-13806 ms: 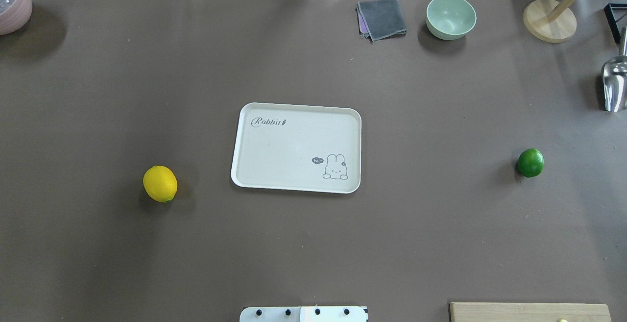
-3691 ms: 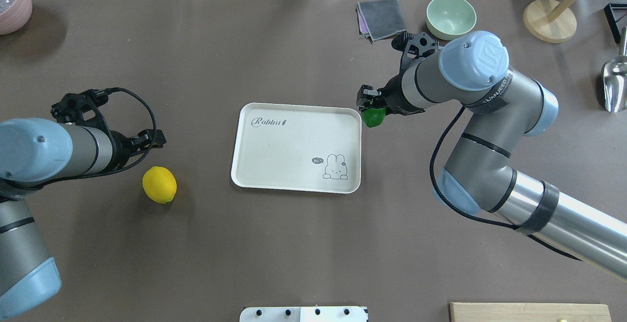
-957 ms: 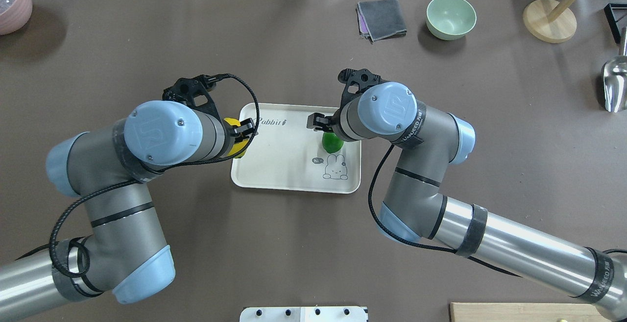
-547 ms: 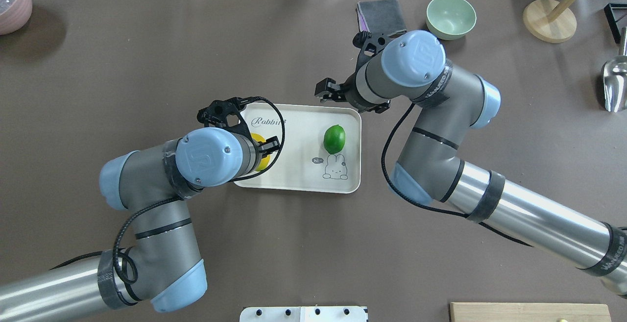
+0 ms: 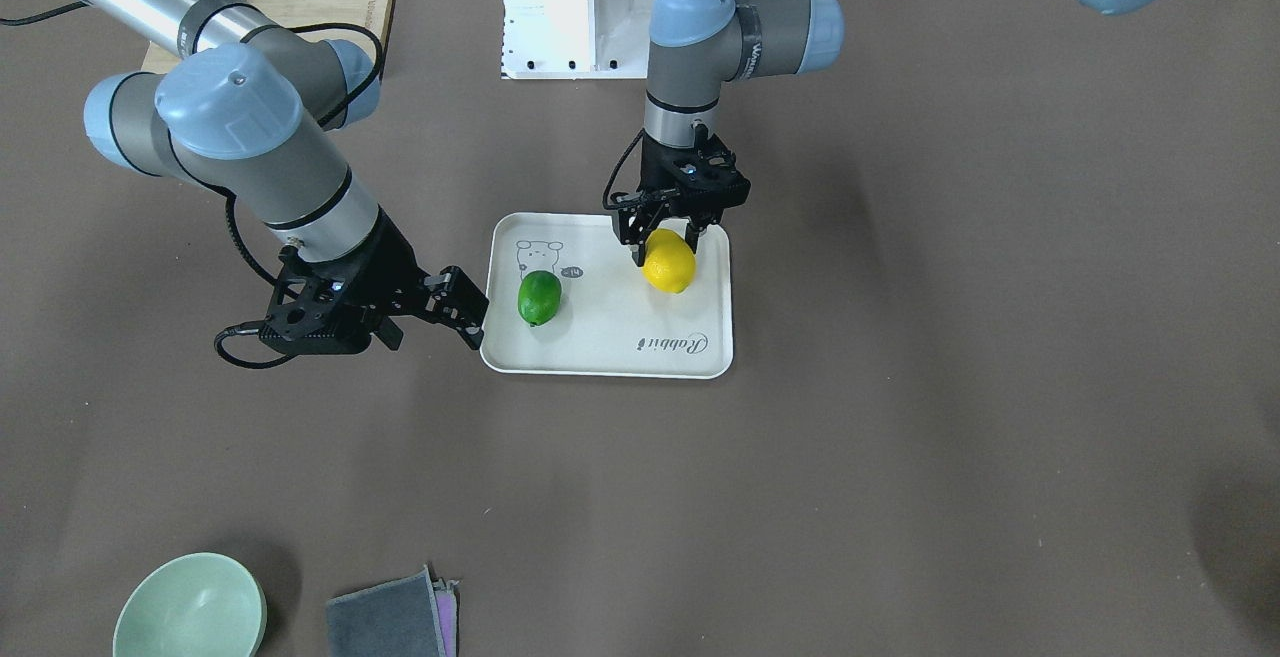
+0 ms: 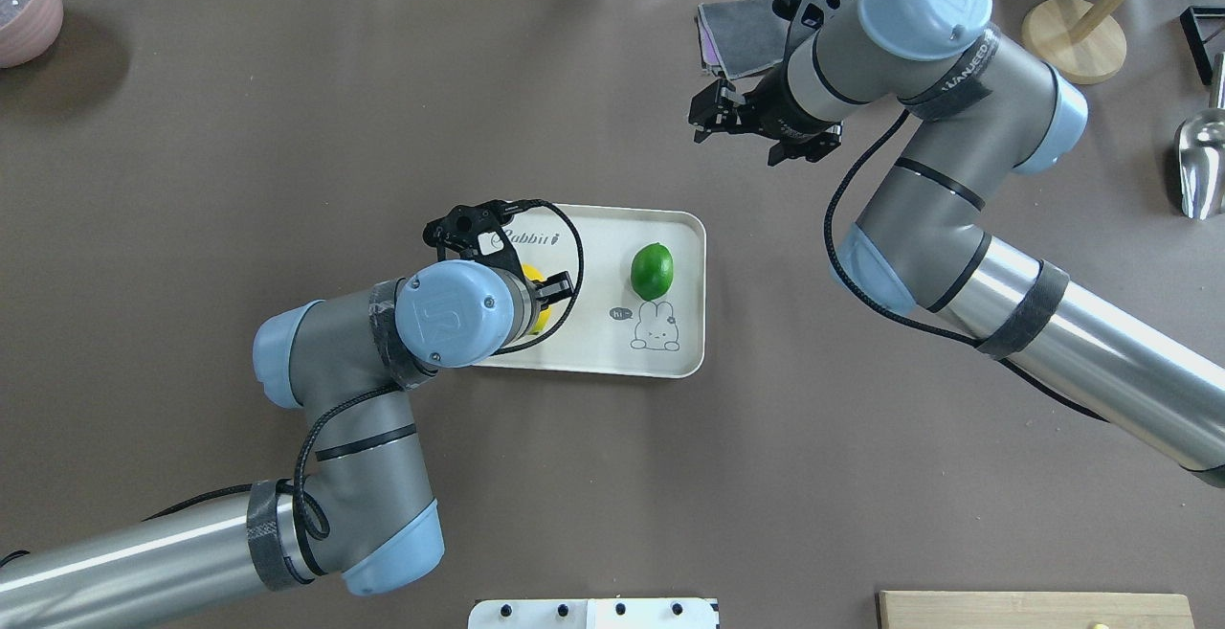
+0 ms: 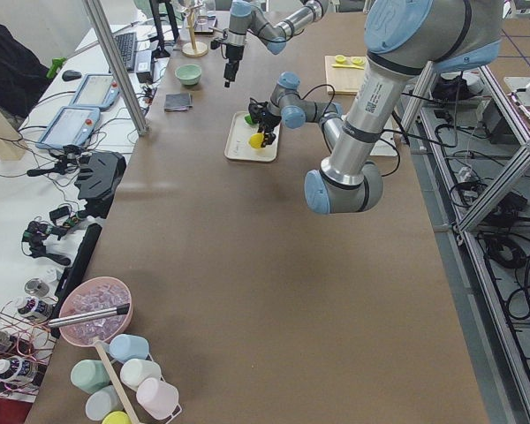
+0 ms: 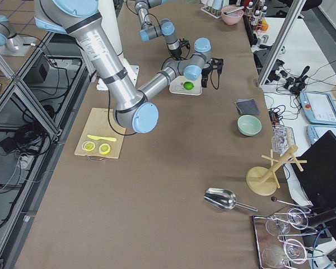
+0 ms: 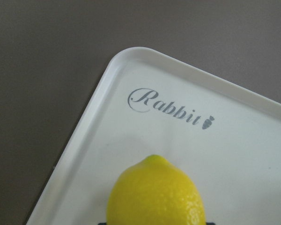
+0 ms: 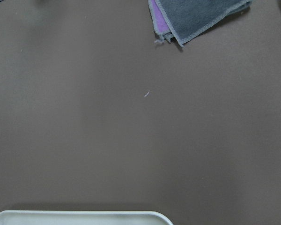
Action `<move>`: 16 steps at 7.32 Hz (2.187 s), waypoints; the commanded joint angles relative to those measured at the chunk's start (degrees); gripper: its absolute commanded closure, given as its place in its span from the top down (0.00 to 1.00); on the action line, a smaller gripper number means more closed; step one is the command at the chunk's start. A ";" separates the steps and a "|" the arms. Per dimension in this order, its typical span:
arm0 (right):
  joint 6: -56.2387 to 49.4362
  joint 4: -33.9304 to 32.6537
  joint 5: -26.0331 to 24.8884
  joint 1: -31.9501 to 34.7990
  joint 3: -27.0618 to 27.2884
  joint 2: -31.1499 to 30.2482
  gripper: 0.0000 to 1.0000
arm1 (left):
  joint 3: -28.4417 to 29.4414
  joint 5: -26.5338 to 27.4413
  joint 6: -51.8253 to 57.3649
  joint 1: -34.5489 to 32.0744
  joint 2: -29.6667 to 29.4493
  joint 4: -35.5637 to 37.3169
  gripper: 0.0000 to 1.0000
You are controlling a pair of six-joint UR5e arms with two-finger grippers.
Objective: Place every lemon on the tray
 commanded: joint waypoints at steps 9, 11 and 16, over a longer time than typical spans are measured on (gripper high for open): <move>-34.22 -7.84 4.63 15.87 14.05 -25.84 1.00 | -10.40 -21.59 62.11 -39.54 31.08 -19.00 0.98; -41.89 -5.75 5.24 19.73 13.70 -31.54 1.00 | -6.71 -24.32 63.92 -44.03 31.56 -19.55 0.98; -77.09 -20.25 15.15 37.98 13.43 -37.99 1.00 | 0.86 -35.84 84.25 -58.60 31.30 -10.27 0.98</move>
